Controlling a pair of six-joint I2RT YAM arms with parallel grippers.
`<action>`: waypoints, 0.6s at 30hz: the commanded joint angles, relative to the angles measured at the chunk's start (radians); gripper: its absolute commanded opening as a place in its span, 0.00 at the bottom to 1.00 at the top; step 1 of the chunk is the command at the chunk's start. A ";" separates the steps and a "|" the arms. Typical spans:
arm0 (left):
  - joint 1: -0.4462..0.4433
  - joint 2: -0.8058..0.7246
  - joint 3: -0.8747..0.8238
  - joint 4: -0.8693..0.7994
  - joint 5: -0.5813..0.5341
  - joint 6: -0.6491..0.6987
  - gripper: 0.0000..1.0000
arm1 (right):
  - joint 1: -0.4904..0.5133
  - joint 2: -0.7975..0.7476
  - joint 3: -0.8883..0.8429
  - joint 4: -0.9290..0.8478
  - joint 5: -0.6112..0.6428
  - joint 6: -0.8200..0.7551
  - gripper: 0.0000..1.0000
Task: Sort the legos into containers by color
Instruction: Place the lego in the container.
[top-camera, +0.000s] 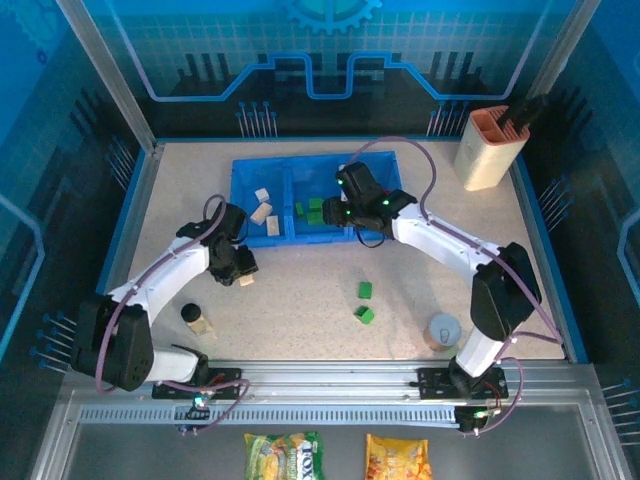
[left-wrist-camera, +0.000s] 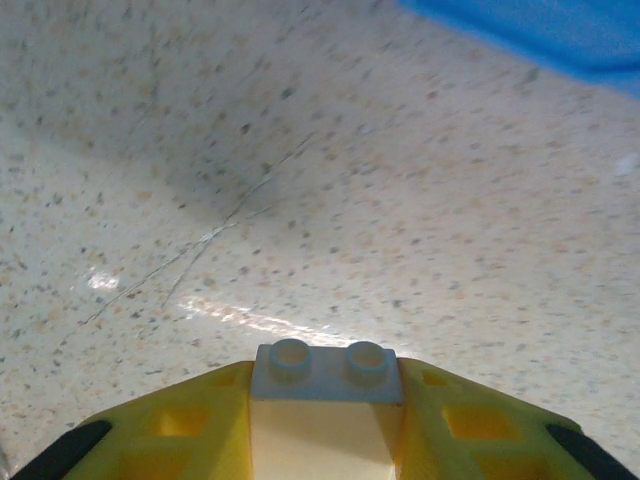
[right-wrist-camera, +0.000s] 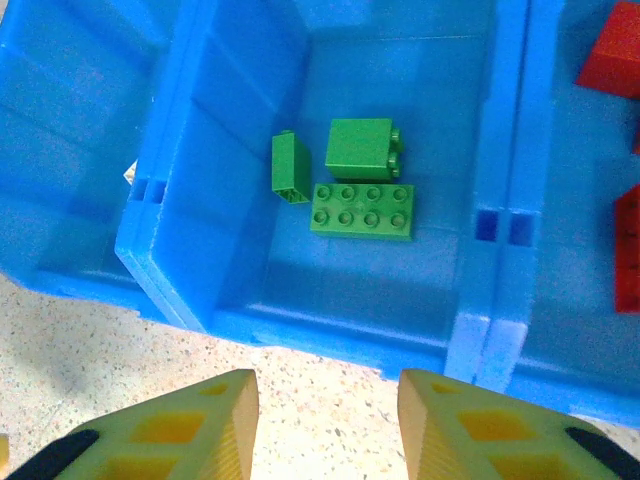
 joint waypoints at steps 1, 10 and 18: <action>-0.017 0.006 0.083 -0.051 0.024 0.041 0.35 | 0.003 -0.060 -0.031 -0.041 0.038 -0.015 0.42; -0.058 0.095 0.277 -0.063 0.036 0.086 0.34 | -0.006 -0.153 -0.084 -0.127 0.102 -0.002 0.42; -0.086 0.201 0.443 -0.062 0.054 0.124 0.34 | -0.014 -0.244 -0.159 -0.179 0.149 0.026 0.42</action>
